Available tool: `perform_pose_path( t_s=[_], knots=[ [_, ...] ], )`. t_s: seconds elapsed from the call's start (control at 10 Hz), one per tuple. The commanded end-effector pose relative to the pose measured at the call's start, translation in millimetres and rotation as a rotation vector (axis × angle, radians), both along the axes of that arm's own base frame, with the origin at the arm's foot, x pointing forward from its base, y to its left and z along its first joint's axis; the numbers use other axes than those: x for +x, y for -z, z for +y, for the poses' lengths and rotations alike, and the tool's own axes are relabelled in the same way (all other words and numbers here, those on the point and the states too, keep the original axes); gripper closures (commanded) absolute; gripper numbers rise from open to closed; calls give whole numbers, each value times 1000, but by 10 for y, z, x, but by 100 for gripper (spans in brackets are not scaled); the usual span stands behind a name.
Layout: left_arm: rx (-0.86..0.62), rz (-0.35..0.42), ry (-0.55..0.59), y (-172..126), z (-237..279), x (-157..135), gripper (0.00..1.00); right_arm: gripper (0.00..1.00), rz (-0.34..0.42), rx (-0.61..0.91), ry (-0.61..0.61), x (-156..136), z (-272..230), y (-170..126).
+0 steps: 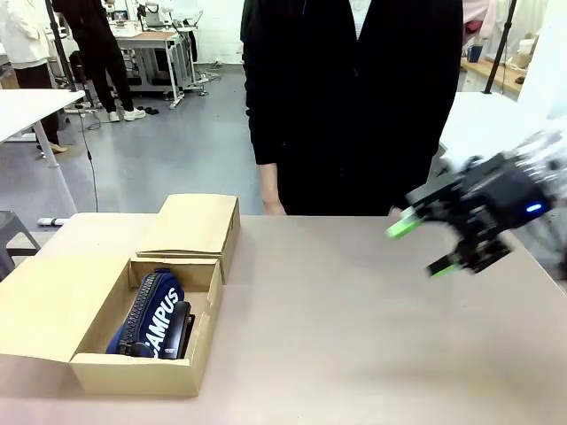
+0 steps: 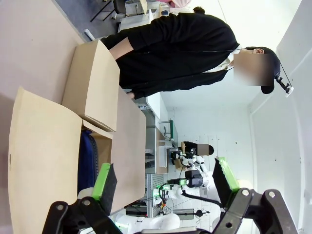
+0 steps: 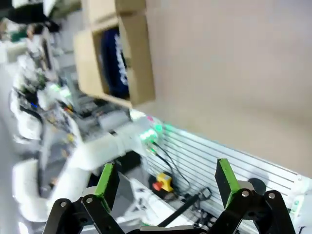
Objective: Place items inside the box.
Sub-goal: Pick up a Pencil pouch or Stapler and place it inside the Mailer Box closest to the robot.
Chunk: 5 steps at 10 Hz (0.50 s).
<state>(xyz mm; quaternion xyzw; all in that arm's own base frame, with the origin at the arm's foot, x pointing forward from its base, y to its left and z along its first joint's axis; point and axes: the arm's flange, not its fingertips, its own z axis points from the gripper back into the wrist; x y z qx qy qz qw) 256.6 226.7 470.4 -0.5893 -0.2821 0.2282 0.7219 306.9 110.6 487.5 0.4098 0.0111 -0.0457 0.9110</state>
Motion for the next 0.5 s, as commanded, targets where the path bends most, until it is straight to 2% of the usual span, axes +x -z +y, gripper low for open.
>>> perform_pose_path(
  t_s=[0.0, 0.1, 0.2, 0.3, 0.4],
  knots=[
    [-6, -27, 2, 3, -16, -7, 0, 0, -5, 266, 93, -99, -875, 130],
    [-6, -27, 2, 3, -16, -7, 0, 0, 56, 385, 86, -186, -1185, 196],
    [-6, -27, 2, 3, -16, -7, 0, 0, 165, 576, 49, -328, -1514, 285],
    [-6, -27, 2, 3, -16, -7, 0, 0, 112, 724, 106, -513, -1821, 358],
    [-6, -27, 2, 3, -16, -7, 0, 0, 111, 662, 332, -622, -1968, 430]
  ],
)
